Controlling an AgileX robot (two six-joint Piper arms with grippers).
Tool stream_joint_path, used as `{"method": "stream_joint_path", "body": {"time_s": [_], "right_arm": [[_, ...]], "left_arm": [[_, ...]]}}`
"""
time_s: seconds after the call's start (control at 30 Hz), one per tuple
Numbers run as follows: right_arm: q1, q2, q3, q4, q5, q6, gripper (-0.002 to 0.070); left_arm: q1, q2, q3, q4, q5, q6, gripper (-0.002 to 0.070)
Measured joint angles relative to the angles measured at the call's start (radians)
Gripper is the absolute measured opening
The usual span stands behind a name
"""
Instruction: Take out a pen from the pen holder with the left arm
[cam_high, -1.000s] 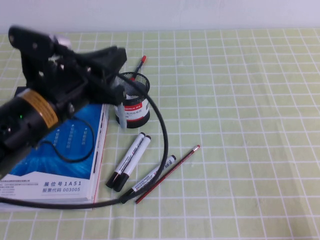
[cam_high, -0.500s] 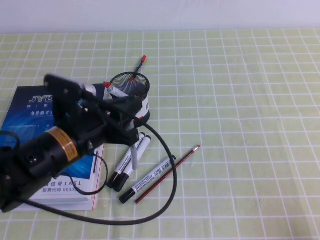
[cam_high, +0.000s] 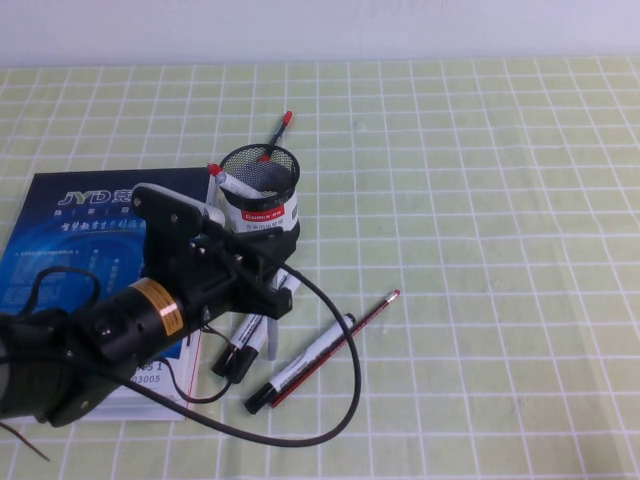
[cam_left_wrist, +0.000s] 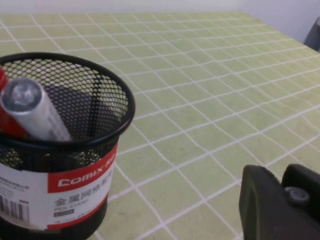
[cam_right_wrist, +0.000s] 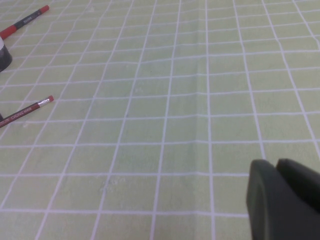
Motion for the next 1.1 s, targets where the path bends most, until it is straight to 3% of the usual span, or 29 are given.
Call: {"method": "stream_joint_path", "body": {"time_s": [0.2, 0.43, 0.67, 0.77, 1.0, 1.1], "right_arm": [[0.000, 0.000, 0.000, 0.000, 0.000, 0.000, -0.0015], [0.000, 0.000, 0.000, 0.000, 0.000, 0.000, -0.0015], [0.000, 0.000, 0.000, 0.000, 0.000, 0.000, -0.0015], [0.000, 0.000, 0.000, 0.000, 0.000, 0.000, -0.0015], [0.000, 0.000, 0.000, 0.000, 0.000, 0.000, -0.0015], [0.000, 0.000, 0.000, 0.000, 0.000, 0.000, -0.0015]], "left_arm": [[0.000, 0.009, 0.000, -0.016, -0.017, 0.033, 0.0068], [0.000, 0.009, 0.000, -0.018, -0.067, 0.035, 0.0283], [0.000, -0.014, 0.000, -0.020, -0.080, 0.036, 0.0321], [0.000, -0.061, 0.000, -0.020, -0.083, 0.036, 0.0279], [0.000, -0.242, 0.000, -0.059, 0.024, 0.036, 0.0046], [0.000, -0.341, 0.000, -0.061, 0.101, 0.036, 0.0011]]}}
